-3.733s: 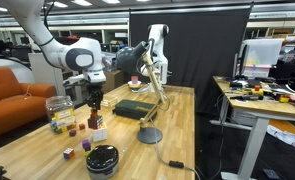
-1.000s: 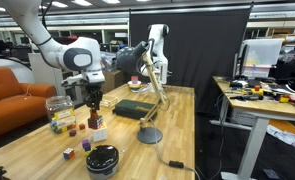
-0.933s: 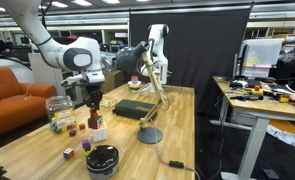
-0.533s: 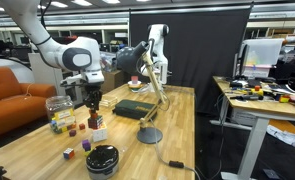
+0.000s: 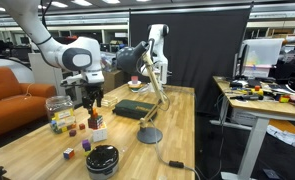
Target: Stack the orange cube on the Rubik's cube
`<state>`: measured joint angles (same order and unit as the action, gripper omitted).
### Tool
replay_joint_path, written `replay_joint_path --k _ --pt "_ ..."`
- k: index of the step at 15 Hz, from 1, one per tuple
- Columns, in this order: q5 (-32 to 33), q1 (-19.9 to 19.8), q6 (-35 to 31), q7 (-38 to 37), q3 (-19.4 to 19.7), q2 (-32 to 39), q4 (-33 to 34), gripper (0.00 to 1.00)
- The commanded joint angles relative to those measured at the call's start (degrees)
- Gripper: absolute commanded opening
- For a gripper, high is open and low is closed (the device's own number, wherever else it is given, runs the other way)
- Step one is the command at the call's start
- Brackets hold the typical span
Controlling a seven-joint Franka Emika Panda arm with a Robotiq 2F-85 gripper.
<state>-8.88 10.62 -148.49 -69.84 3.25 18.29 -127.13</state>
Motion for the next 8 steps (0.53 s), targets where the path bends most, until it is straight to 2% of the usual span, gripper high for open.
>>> replay_joint_path --k 1,4,7,8 --pt "-0.5 -1.2 -1.4 0.2 -1.0 -1.4 -1.0 1.0" --pt "0.7 -0.9 -1.1 3.2 -2.0 -2.6 -1.2 1.0" --pt "-0.7 -1.0 -1.2 9.2 -5.2 -4.7 -2.3 1.0" --pt "0.4 -0.3 -0.4 5.0 -3.9 -2.6 -0.2 1.0"
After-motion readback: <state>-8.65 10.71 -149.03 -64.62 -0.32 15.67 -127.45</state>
